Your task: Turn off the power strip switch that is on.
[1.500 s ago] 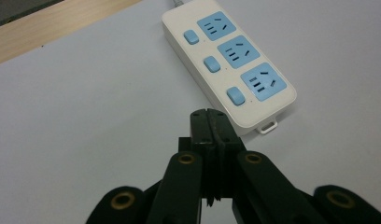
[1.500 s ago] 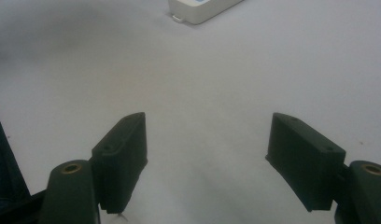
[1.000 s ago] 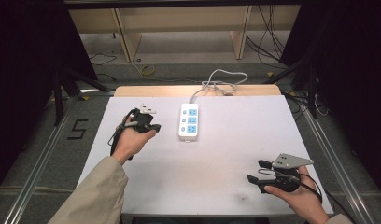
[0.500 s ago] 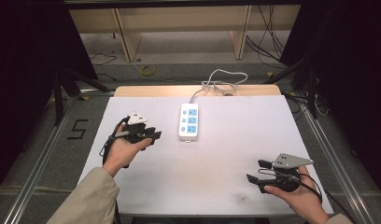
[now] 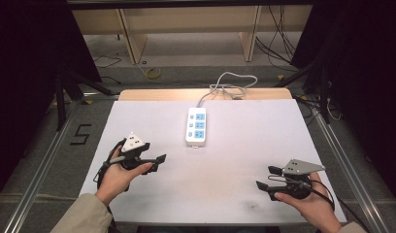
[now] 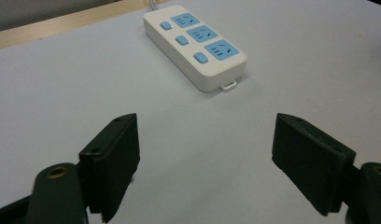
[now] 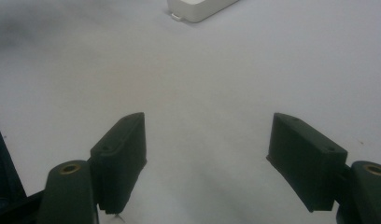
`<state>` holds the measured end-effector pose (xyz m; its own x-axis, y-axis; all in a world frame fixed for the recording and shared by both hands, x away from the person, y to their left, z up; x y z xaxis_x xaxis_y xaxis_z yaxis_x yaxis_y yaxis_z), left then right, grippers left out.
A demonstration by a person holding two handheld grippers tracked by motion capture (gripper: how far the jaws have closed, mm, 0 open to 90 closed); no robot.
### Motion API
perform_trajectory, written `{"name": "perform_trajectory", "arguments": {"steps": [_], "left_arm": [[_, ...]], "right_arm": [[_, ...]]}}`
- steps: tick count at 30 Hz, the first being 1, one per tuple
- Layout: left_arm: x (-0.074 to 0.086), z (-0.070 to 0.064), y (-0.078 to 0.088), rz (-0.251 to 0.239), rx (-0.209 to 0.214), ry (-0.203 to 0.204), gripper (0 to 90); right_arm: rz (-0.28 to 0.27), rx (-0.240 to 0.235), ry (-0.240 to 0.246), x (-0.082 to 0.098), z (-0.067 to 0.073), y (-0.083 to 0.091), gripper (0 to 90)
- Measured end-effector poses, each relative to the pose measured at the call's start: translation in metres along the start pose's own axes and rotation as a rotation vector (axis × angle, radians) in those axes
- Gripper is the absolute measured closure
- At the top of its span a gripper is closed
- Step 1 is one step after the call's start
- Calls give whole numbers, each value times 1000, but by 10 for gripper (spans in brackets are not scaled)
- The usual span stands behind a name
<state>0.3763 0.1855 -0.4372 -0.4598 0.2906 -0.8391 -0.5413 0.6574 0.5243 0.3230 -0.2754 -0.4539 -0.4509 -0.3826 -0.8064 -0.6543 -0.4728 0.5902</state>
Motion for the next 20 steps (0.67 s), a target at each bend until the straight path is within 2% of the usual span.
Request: {"name": "perform_trajectory", "arguments": {"steps": [7, 11, 15, 18, 20], "left_arm": [[16, -13, 12, 15, -16, -30, 220], [25, -19, 14, 45, -28, -58, 219], [28, -21, 15, 53, -29, -64, 218], [28, -20, 16, 67, -48, -82, 214], [27, -22, 16, 68, -33, -75, 212]], "right_arm": [[4, 2, 2, 0, -1, 0, 281], [5, 2, 0, 0, -1, -1, 281], [4, 1, 4, 0, -1, 0, 280], [5, 5, 2, 0, -2, 0, 280], [3, 8, 1, 1, -3, 0, 279]]}}
Point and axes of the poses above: each handheld gripper's, and its own axes: y roughly backward along the jaws, x roughly out of its underside, z roughly to its left, the point moved 1 cm from there along -y, roughly forward along the jaws, and after that the axes turned 10 degrees about x, right-handed, at the moved point
